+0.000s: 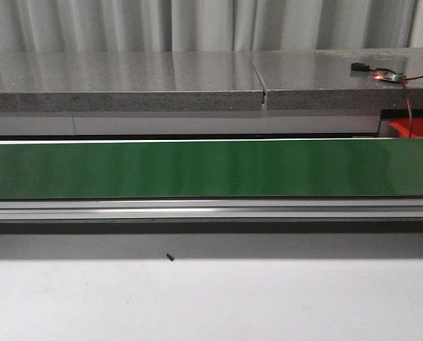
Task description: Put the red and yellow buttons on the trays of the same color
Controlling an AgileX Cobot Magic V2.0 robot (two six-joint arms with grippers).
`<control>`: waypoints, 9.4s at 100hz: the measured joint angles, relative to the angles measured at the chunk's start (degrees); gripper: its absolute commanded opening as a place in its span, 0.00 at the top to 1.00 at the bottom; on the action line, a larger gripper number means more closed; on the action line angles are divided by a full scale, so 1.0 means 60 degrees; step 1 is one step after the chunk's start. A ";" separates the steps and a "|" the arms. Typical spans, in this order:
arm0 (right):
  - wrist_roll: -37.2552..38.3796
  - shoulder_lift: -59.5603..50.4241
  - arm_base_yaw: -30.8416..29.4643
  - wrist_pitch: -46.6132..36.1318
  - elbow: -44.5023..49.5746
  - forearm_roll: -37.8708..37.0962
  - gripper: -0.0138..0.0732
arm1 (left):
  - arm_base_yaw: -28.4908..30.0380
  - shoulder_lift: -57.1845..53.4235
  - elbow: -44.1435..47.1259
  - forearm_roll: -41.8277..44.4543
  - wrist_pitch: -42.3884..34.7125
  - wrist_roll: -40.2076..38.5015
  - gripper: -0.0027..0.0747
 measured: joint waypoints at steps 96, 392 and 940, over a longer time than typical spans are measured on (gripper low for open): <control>0.0000 0.0000 0.0000 0.0000 0.0000 0.0000 0.92 | -0.0065 -0.4153 0.1272 0.0583 0.1583 0.2384 0.73; -0.0017 0.0000 0.0000 0.0000 0.0000 0.0000 0.92 | 0.0987 -0.1924 0.1447 0.0315 -0.0351 0.3254 0.27; -0.0017 0.0000 0.0000 0.0000 0.0000 0.0008 0.92 | -0.5572 -1.5149 1.0475 0.1219 -0.2547 0.3545 0.99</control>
